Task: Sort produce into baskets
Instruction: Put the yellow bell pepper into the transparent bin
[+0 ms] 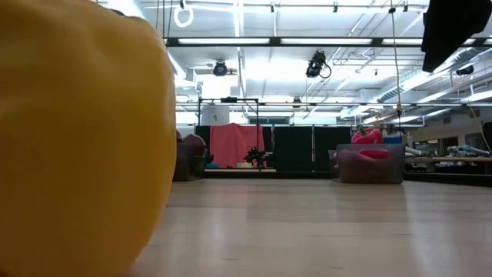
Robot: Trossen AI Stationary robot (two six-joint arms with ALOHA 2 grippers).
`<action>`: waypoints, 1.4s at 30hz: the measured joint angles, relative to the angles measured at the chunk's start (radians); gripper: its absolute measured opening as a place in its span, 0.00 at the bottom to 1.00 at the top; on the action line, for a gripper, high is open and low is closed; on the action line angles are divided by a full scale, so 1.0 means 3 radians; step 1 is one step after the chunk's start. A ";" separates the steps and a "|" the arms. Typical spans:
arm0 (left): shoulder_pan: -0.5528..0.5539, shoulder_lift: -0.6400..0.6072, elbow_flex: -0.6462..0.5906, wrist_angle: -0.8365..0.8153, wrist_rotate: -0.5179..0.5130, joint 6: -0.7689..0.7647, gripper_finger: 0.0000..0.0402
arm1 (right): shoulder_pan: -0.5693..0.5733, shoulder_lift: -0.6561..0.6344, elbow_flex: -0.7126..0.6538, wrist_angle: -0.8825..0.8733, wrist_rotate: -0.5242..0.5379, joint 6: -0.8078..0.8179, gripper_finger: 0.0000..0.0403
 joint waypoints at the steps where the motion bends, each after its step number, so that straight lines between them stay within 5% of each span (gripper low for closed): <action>1: 0.0001 0.0017 0.0000 0.0010 0.0002 -0.0031 0.95 | -0.0004 0.0000 0.0000 -0.0007 0.0000 -0.0037 0.71; 9: -0.0002 0.0177 0.0004 0.0177 0.0053 -0.0138 0.93 | -0.0006 0.0000 0.0000 -0.0028 -0.0053 -0.0208 0.71; 17: 0.0049 0.0189 0.0015 0.0115 0.0136 -0.0204 0.72 | 0.0057 0.0001 0.0000 -0.0056 -0.0091 -0.0171 0.69; 22: 0.0096 0.0145 0.0012 0.0052 0.0244 -0.0269 0.70 | 0.0076 0.0001 0.0000 -0.0057 -0.0090 -0.0154 0.68; 33: 0.0191 -0.0651 -0.0007 -0.1317 -0.0089 -0.0626 0.70 | 0.0077 0.0000 0.0000 -0.0034 0.0102 -0.0076 0.66; 42: -0.0167 -0.1539 -0.0005 -0.2594 -0.0568 -0.1379 0.70 | 0.0077 0.0000 -0.0001 0.0074 0.0261 0.0197 0.66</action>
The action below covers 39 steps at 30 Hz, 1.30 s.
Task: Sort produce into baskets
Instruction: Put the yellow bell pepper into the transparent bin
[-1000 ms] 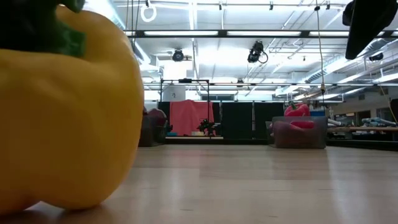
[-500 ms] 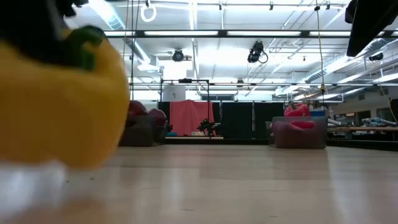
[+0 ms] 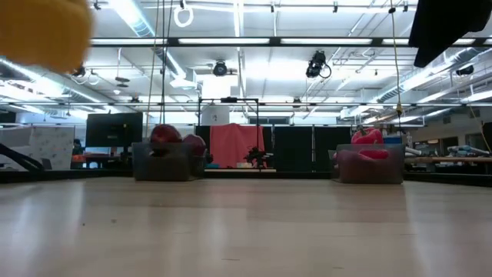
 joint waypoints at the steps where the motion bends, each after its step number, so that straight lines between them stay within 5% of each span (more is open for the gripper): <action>1: -0.0076 -0.0067 0.0002 -0.0150 0.0003 -0.0124 0.70 | 0.0001 0.0000 0.0000 0.0022 -0.0006 -0.0001 0.66; 7: -0.0653 -0.0154 -0.0003 -0.0734 0.0112 -0.0742 0.71 | 0.0001 0.0000 0.0000 0.0093 -0.0021 0.0000 0.66; 19: -0.1398 -0.0154 -0.0539 -0.0522 0.0439 -0.1816 0.71 | -0.0073 0.0000 0.0000 0.0152 0.0000 -0.0003 0.66; 39: -0.1529 -0.0157 -0.0719 -0.0536 0.0350 -0.2402 0.88 | -0.0426 0.0000 -0.0001 0.0559 0.0096 -0.0099 0.66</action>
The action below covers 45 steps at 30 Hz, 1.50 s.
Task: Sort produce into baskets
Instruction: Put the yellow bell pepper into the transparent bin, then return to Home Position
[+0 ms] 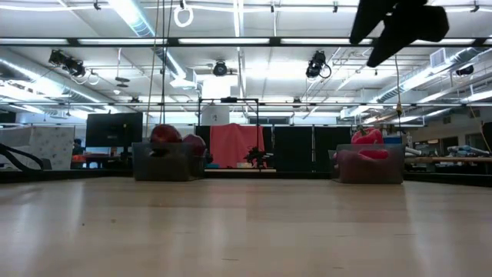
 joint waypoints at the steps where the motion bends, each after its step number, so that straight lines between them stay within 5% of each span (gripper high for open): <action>1: 0.0000 0.0000 0.0000 -0.0040 0.0066 -0.0066 0.89 | -0.0030 0.0000 0.0000 0.0039 -0.0009 -0.0037 0.66; 12: 0.0009 -0.0346 0.0009 -0.0153 0.0281 -0.0049 0.91 | -0.0393 0.0000 0.0000 0.0513 -0.0032 -0.0401 0.66; 22: 0.0439 -0.0906 0.0240 -0.0463 -0.1009 0.0577 0.58 | -0.0594 0.0000 0.0000 0.1369 0.0070 -0.0715 0.63; 28: 0.1173 -0.1392 0.0192 -0.0307 -0.1459 0.1607 0.41 | -0.0595 -0.0035 0.0000 0.1696 0.0170 -0.1101 0.42; 37: 0.2236 -0.1920 0.0192 0.0710 -0.1309 0.3548 0.31 | -0.0687 -0.0131 0.0000 0.1550 -0.0034 -0.2534 0.04; 45: 0.2864 -0.1862 0.0049 0.1291 -0.1104 0.4698 0.18 | -0.1044 -0.0222 -0.0019 0.2106 -0.0173 -0.3211 0.01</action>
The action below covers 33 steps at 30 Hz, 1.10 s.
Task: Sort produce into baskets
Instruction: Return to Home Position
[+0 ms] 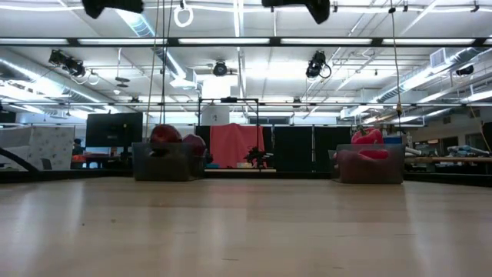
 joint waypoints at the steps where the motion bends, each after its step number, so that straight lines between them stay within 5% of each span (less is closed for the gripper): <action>1: 0.0078 -0.0025 -0.0065 0.0221 0.0078 0.0147 0.15 | -0.0046 -0.0062 -0.0048 0.0130 -0.0126 -0.0078 0.01; 5: 0.0314 -0.0208 -0.0296 0.0858 0.0550 0.0643 0.02 | -0.0196 -0.0422 -0.0528 0.0813 -0.0552 -0.0338 0.01; 12: 0.0460 -0.0813 -0.0752 0.1019 0.0847 0.0829 0.02 | -0.0350 -0.1261 -0.1826 0.2354 -0.1062 -0.0477 0.01; 17: 0.0460 -0.1264 -0.1182 0.1036 0.1203 0.0892 0.01 | -0.0372 -0.1808 -0.2660 0.3037 -0.1068 -0.0457 0.00; 25: 0.0461 -0.1877 -0.1529 0.1043 0.0759 0.0698 0.01 | -0.0424 -0.2409 -0.3164 0.3033 -0.0969 -0.0468 0.00; 33: 0.0461 -0.2575 -0.1774 0.1114 0.1090 0.0717 0.00 | -0.0706 -0.3158 -0.3597 0.2855 -0.1067 -0.0307 0.00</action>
